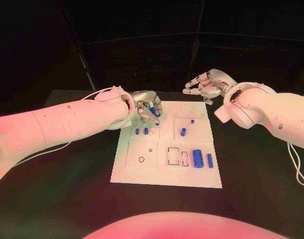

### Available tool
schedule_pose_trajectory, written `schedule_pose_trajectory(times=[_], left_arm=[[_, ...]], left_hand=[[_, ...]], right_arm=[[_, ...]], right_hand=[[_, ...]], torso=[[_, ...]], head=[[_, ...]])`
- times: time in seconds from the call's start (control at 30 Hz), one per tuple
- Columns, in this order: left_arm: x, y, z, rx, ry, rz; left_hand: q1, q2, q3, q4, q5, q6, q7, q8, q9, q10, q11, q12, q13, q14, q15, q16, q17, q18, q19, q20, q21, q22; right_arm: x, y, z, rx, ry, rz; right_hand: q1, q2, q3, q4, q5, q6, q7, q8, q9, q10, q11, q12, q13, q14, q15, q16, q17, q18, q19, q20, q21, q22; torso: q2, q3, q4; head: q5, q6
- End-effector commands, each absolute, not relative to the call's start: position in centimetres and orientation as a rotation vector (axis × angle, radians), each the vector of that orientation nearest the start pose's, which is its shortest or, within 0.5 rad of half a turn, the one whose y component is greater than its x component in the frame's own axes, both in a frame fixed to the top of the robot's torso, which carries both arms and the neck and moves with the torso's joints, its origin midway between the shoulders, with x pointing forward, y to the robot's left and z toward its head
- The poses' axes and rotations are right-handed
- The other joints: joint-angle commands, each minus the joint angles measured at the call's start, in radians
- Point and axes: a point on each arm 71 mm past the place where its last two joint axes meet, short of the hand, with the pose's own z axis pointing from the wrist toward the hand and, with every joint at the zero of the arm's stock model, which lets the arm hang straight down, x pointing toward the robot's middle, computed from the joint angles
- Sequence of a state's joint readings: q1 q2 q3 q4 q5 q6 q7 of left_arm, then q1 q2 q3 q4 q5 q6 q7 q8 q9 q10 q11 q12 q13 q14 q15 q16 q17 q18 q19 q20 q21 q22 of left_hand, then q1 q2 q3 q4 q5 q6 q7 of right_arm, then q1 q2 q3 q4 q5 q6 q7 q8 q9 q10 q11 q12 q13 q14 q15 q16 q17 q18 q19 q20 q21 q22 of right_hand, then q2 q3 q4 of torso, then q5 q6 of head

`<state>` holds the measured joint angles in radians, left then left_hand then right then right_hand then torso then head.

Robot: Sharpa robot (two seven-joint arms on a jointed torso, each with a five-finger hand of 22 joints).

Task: Assemble the parts on the task board

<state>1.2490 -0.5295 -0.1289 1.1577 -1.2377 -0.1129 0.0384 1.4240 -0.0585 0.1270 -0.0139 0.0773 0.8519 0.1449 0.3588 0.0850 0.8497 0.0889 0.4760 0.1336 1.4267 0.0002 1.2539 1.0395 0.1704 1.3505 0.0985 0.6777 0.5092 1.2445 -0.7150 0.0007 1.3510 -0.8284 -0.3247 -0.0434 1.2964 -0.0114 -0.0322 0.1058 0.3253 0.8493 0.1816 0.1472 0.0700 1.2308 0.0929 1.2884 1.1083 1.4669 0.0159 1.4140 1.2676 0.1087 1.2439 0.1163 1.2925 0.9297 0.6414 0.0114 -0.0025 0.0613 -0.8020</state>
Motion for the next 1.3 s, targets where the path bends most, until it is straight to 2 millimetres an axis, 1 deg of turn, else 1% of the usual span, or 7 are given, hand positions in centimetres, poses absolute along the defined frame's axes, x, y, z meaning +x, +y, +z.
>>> schedule_pose_trajectory(times=[0.03,0.17,0.33,0.77,0.83,1.13,1.3], left_arm=[[53.5,13.0,-22.5,0.358,1.910,-0.722],[53.7,12.8,-22.9,0.375,1.915,-0.691],[54.1,12.5,-23.3,0.382,1.918,-0.671],[54.5,12.2,-23.8,0.375,1.915,-0.650],[54.5,12.1,-23.8,0.376,1.919,-0.648],[54.6,11.9,-24.2,0.377,1.938,-0.641],[54.5,11.6,-24.4,0.381,1.950,-0.642]], left_hand=[[-0.004,-0.004,0.002,-0.007,0.000,0.014,-0.003,-0.019,-0.010,0.010,-0.001,-0.013,-0.018,0.024,-0.002,0.040,0.043,-0.001,0.029,-0.004,0.062,0.065],[-0.012,-0.006,0.001,-0.010,0.000,0.021,-0.005,-0.037,-0.016,0.014,-0.003,-0.023,-0.033,0.034,-0.006,0.054,0.052,-0.007,0.046,-0.007,0.102,0.107],[-0.015,-0.001,0.006,-0.015,0.000,0.037,-0.007,-0.053,-0.018,0.031,-0.006,-0.030,-0.047,0.045,-0.008,0.066,0.057,-0.016,0.066,-0.010,0.152,0.163],[-0.015,0.022,0.039,-0.021,0.002,0.083,-0.011,-0.073,-0.017,0.080,-0.008,-0.049,-0.069,0.055,-0.010,0.070,0.046,-0.024,0.083,-0.013,0.201,0.219],[-0.014,0.024,0.048,-0.024,0.002,0.092,-0.012,-0.076,-0.017,0.089,-0.008,-0.053,-0.070,0.056,-0.010,0.069,0.043,-0.025,0.084,-0.014,0.208,0.226],[-0.019,0.023,0.075,-0.029,0.002,0.111,-0.014,-0.088,-0.018,0.110,-0.010,-0.072,-0.071,0.056,-0.012,0.070,0.035,-0.027,0.086,-0.015,0.221,0.243],[-0.024,0.022,0.092,-0.031,0.002,0.123,-0.014,-0.096,-0.018,0.126,-0.012,-0.084,-0.071,0.057,-0.013,0.070,0.028,-0.031,0.090,-0.016,0.246,0.272]], right_arm=[[53.2,-19.0,-16.2,0.435,1.693,0.957],[53.1,-19.0,-16.2,0.433,1.693,0.957],[53.1,-18.9,-16.2,0.431,1.693,0.959],[53.1,-18.7,-16.2,0.428,1.694,0.961],[53.1,-18.7,-16.2,0.428,1.694,0.962],[53.1,-18.6,-16.2,0.426,1.696,0.964],[53.1,-18.5,-16.2,0.425,1.697,0.965]], right_hand=[[-0.002,0.008,-0.004,0.000,0.003,-0.006,-0.004,0.003,-0.001,-0.002,-0.003,-0.001,0.000,0.040,-0.006,-0.004,0.001,0.013,-0.004,0.000,-0.004,0.000],[-0.002,0.008,-0.004,0.000,0.003,-0.006,-0.004,0.003,-0.001,-0.002,-0.003,-0.001,0.000,0.040,-0.006,-0.004,0.001,0.013,-0.004,0.000,-0.004,0.000],[-0.002,0.008,-0.004,0.000,0.003,-0.006,-0.004,0.003,-0.001,-0.002,-0.003,-0.001,0.000,0.040,-0.006,-0.004,0.001,0.013,-0.004,0.000,-0.004,0.000],[-0.002,0.008,-0.004,0.000,0.003,-0.006,-0.004,0.003,-0.001,-0.002,-0.003,-0.001,0.000,0.040,-0.006,-0.004,0.001,0.013,-0.004,0.000,-0.004,0.000],[-0.001,0.009,-0.004,0.000,0.004,-0.005,-0.004,0.004,-0.001,-0.002,-0.003,-0.001,0.000,0.040,-0.006,-0.004,0.001,0.013,-0.004,0.000,-0.004,0.000],[0.000,0.010,-0.004,0.001,0.004,-0.005,-0.004,0.004,-0.001,-0.002,-0.003,0.000,0.001,0.040,-0.006,-0.004,0.002,0.013,-0.004,0.000,-0.004,0.000],[0.000,0.010,-0.004,0.001,0.004,-0.005,-0.004,0.004,-0.001,-0.002,-0.003,0.000,0.001,0.040,-0.006,-0.004,0.002,0.013,-0.004,0.000,-0.004,0.000]], torso=[[0.001,-0.0005,-0.0006],[0.001,-0.0005,-0.0018],[0.001,0.0002,-0.0005],[0.000,0.0007,0.0001],[0.000,0.0006,0.0006],[0.000,0.0006,0.0009],[0.000,0.0007,0.0005]], head=[[0.001,0.002],[0.000,0.002],[0.000,0.000],[-0.002,-0.003],[-0.002,-0.002],[-0.002,-0.001],[-0.002,-0.001]])
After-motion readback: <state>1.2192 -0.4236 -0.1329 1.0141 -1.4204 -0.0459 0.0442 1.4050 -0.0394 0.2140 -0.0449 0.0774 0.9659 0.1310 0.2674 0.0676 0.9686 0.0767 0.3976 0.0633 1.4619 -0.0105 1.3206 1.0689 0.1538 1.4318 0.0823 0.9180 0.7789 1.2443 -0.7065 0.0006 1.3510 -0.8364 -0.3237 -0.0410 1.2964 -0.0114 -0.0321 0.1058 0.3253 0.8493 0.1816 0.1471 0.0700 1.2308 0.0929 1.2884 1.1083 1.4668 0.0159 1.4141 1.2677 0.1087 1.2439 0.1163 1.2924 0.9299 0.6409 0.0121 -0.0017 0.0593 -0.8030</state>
